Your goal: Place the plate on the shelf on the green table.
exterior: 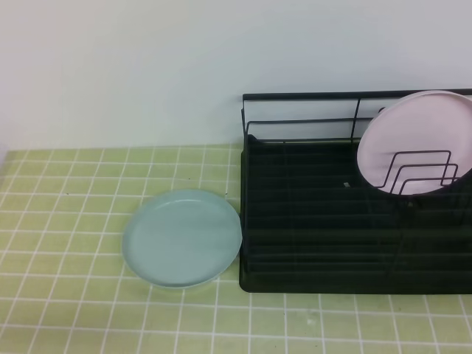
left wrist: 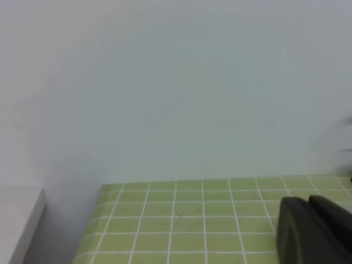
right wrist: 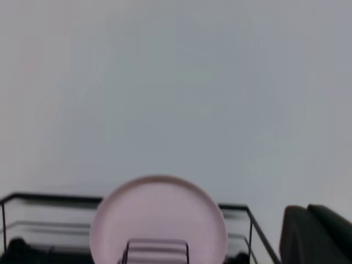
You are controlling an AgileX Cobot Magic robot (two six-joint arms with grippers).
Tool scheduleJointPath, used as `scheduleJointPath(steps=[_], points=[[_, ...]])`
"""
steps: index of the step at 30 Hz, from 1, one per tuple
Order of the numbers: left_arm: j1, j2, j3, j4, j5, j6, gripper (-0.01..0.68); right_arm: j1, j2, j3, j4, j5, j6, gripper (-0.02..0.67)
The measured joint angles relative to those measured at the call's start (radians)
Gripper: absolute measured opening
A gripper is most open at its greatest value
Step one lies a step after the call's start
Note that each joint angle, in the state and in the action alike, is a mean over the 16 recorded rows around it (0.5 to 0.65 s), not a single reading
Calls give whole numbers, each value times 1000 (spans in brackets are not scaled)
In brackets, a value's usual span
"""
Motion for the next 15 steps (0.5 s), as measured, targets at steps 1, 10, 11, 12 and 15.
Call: scheduleJointPath(steps=[1, 10, 11, 12, 15], points=[[0, 0, 0, -1, 10, -2, -2, 0, 0, 0, 0, 15, 0, -3], [0, 0, -11, -16, -12, -29, -2, 0, 0, 0, 10, 79, 5, -3], [0, 0, -17, -17, -13, -31, -2, 0, 0, 0, 11, 70, 5, -3], [0, 0, -26, -19, -10, -34, -2, 0, 0, 0, 13, 58, 6, -3], [0, 0, -65, -23, 15, -43, -2, 0, 0, 0, 18, 20, 8, -3]])
